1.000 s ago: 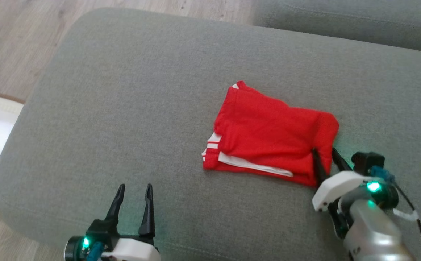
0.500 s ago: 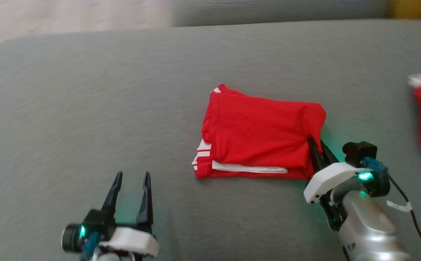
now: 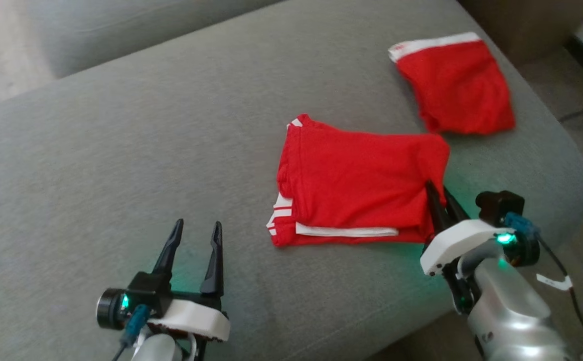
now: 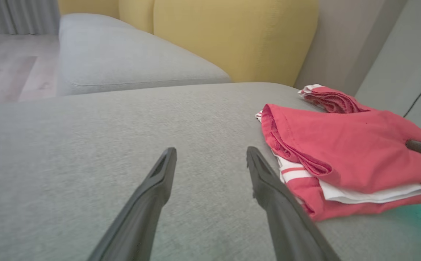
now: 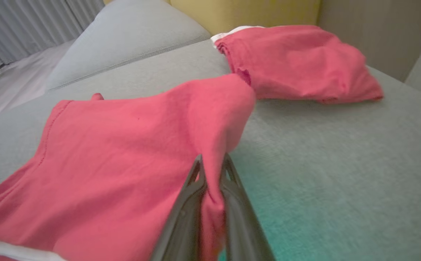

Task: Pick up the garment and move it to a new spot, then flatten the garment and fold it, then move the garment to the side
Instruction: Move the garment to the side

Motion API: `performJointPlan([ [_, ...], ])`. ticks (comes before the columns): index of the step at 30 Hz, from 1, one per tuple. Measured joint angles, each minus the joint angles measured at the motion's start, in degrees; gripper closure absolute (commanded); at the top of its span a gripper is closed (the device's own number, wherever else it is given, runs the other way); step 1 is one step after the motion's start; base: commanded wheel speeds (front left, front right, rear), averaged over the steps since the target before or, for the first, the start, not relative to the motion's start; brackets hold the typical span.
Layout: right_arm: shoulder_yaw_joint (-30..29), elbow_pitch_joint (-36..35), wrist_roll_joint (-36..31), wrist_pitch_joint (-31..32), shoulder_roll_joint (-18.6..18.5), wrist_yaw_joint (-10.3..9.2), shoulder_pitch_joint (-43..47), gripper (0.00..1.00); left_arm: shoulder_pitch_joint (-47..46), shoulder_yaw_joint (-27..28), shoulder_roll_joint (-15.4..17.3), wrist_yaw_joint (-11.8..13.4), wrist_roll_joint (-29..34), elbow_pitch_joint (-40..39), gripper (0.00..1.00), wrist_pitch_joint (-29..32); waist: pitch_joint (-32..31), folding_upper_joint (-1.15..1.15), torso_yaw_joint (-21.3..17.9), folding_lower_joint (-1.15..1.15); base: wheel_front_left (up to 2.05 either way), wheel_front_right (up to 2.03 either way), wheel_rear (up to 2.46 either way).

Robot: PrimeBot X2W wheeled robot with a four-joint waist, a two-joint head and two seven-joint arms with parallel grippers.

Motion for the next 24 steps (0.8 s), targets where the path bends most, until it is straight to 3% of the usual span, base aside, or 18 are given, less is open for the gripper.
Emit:
performJointPlan([
  [4, -1.91, -0.22, -2.81, 0.0, -0.02, 0.0, -1.79, 1.0, -0.31, -0.44, -0.03, -0.53, 0.41, 0.65, 0.0, 0.0, 1.77, 0.0, -1.54, 0.01, 0.0, 0.0, 0.0],
  [8, -5.87, -0.13, -8.13, 0.0, -1.21, 0.0, -8.93, 1.0, -0.94, -0.14, -0.03, -0.71, 1.27, 1.47, 0.0, 0.0, 3.0, 0.0, 0.03, 0.0, 0.0, 0.0, 0.0],
  [12, -13.49, 2.9, -15.63, 0.09, -8.86, 0.0, -18.73, 1.0, -0.98, 0.98, -0.03, -1.41, 2.38, 1.64, 0.0, -0.01, 4.5, 0.0, 3.08, 0.0, 0.0, 0.0, 0.0],
  [18, -28.16, 6.69, -25.76, 2.08, -17.49, 0.0, -22.08, 1.0, -2.53, 1.22, -0.03, -1.48, 2.55, 1.66, 0.0, 0.0, 6.4, 0.0, 7.49, 0.0, 0.0, 0.0, 0.0],
  [19, -30.74, 6.54, -28.13, 2.11, -17.94, 0.0, -22.25, 0.31, -2.8, 1.27, -0.03, -1.43, 2.53, 1.66, 0.0, 0.0, 6.74, 0.0, 8.12, 0.01, 0.0, 0.0, 0.0],
  [20, -36.66, 5.42, -32.53, 2.68, -17.86, 0.0, -22.27, 0.0, -3.28, 1.3, -0.04, -0.87, 2.48, 1.62, 0.0, -0.01, 7.32, 0.0, 9.33, 0.01, 0.0, 0.0, 0.0],
  [24, -41.92, 2.2, -37.6, 1.07, -14.36, 0.0, -22.32, 0.0, -3.32, 1.35, -0.04, 0.07, 1.92, 1.59, 0.0, 0.0, 7.83, 0.0, 10.85, 0.01, 0.0, 0.0, 0.0],
])
